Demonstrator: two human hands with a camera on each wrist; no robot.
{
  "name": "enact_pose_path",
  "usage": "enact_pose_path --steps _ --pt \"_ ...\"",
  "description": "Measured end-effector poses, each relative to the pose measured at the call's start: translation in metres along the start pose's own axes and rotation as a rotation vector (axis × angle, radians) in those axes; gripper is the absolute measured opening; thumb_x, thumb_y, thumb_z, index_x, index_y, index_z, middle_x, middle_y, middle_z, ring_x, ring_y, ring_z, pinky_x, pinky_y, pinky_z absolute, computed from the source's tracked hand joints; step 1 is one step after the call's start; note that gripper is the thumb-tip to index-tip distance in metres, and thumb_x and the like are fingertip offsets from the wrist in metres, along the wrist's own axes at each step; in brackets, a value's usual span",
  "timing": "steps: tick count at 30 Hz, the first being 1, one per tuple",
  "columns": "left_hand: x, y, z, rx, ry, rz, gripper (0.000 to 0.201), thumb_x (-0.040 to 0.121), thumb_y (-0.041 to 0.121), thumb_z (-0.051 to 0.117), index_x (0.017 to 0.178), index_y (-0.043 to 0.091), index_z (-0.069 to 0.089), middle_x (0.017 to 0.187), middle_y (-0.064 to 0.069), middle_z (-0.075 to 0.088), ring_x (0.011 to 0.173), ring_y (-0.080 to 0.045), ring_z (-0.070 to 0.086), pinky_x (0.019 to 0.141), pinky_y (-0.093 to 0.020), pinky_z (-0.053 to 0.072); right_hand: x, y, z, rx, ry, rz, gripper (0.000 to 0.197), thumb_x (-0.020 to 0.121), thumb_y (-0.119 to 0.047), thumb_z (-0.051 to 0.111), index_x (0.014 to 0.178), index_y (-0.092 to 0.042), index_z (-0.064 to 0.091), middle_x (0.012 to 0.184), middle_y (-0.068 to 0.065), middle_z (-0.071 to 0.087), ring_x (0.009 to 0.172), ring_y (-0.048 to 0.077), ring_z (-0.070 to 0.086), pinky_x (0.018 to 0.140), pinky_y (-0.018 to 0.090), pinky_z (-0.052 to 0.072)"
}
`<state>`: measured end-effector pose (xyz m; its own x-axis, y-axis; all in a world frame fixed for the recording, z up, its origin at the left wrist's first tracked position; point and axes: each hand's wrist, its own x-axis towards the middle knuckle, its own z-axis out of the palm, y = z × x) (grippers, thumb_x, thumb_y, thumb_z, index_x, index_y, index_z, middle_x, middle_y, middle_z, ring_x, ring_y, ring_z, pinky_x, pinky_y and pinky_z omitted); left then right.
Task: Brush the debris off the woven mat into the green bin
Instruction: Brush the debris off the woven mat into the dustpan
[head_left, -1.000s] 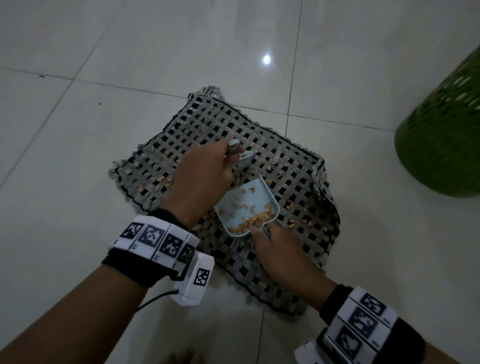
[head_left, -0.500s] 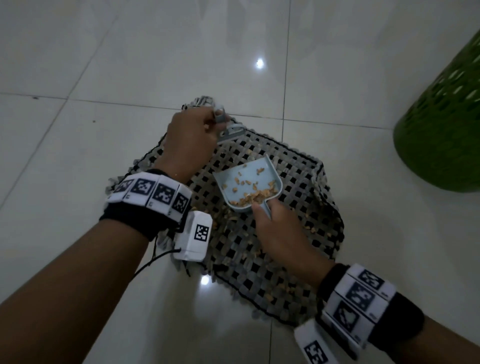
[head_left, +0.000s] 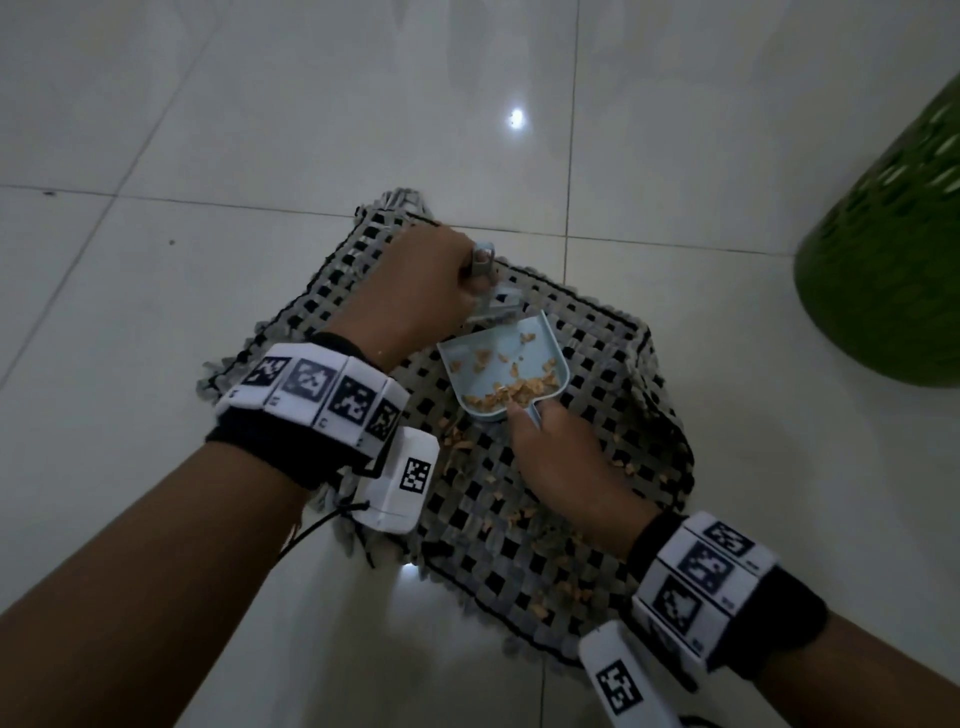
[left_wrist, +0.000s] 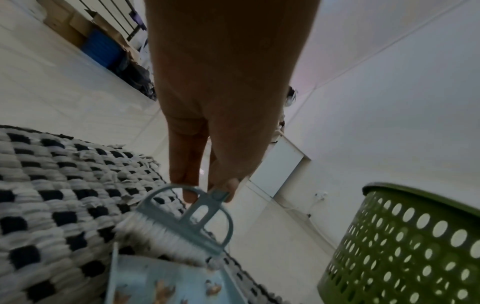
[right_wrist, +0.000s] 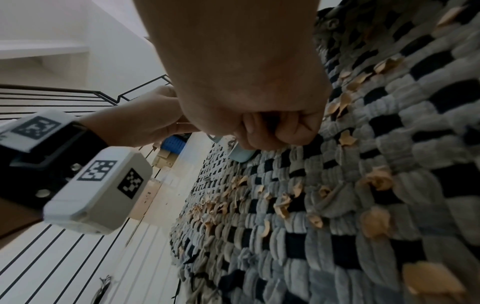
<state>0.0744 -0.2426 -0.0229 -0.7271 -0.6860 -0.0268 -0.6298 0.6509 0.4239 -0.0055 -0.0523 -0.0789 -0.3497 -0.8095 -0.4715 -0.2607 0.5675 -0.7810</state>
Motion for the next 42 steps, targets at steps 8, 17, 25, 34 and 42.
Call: enact_pose_path --steps 8,17,25,34,42 --pt "-0.015 -0.001 0.001 -0.126 0.241 -0.051 0.018 0.094 0.017 0.064 0.105 0.019 0.078 0.094 0.001 0.075 0.078 -0.007 0.059 0.067 -0.015 0.04 0.0 0.004 0.002 -0.039 -0.006 0.029 0.04 0.105 -0.041 0.038 0.089 -0.008 0.053 0.059 -0.001 0.042 0.044 0.014 0.032 0.051 0.032 0.032" --pt "-0.025 0.007 0.007 -0.053 0.034 -0.002 0.018 0.092 0.013 0.061 0.098 0.015 0.078 0.09 -0.005 0.075 0.077 -0.017 0.066 0.066 -0.03 0.054 0.003 0.007 0.003 -0.04 0.005 0.023 0.038 0.104 -0.042 0.039 0.101 -0.009 0.058 0.062 0.001 0.047 0.045 0.015 0.036 0.051 0.033 0.034" --pt "-0.03 0.014 0.019 -0.08 0.118 0.044 0.017 0.093 0.012 0.06 0.101 0.013 0.075 0.091 -0.006 0.075 0.08 -0.02 0.067 0.074 -0.039 0.057 0.002 0.007 0.0 -0.042 -0.009 0.018 0.04 0.105 -0.042 0.038 0.113 -0.008 0.058 0.068 0.005 0.05 0.049 0.017 0.037 0.053 0.033 0.033" --pt "-0.084 0.032 0.027 -0.315 0.281 0.033 0.02 0.098 0.017 0.06 0.112 0.019 0.074 0.099 0.001 0.076 0.084 -0.005 0.067 0.069 -0.015 0.053 -0.009 0.011 -0.001 -0.093 0.063 -0.124 0.037 0.104 -0.042 0.039 0.095 -0.01 0.056 0.064 0.004 0.051 0.05 0.018 0.041 0.049 0.031 0.033" --pt "-0.12 -0.001 -0.01 -0.619 0.512 -0.326 0.019 0.099 0.029 0.061 0.113 0.025 0.073 0.09 0.014 0.074 0.084 -0.001 0.072 0.078 -0.031 0.061 -0.026 -0.004 0.016 -0.063 -0.083 -0.177 0.036 0.102 -0.042 0.044 0.086 -0.012 0.055 0.059 -0.005 0.049 0.046 0.007 0.042 0.047 0.025 0.034"
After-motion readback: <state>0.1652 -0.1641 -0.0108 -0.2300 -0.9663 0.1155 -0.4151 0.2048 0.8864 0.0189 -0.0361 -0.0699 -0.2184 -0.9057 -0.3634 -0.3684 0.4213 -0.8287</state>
